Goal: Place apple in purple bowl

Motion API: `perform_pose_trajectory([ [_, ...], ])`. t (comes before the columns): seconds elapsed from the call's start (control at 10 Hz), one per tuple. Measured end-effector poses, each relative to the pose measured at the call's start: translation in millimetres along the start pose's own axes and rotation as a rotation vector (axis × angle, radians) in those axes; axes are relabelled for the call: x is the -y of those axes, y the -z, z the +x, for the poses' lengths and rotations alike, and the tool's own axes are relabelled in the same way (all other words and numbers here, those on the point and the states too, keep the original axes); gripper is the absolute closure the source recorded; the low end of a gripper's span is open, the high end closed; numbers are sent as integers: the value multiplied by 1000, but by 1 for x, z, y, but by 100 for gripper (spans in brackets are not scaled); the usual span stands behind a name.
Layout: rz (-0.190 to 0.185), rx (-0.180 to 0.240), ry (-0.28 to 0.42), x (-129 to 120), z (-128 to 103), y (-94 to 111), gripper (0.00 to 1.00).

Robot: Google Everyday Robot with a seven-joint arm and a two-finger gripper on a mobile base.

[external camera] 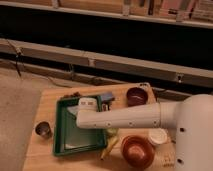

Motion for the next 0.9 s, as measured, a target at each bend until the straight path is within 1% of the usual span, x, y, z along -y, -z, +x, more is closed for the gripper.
perform_pose_trajectory([
  [0.1,-10,3,-4,-1,2,-4,23],
  [0.2,-16,6,-4,-2,2,-6,30],
  [0.5,-27,11,-7,-3,3,-10,63],
  [0.8,-30,16,-6,-3,2,-12,92],
  [0.9,-27,18,0,-4,2,-11,98],
])
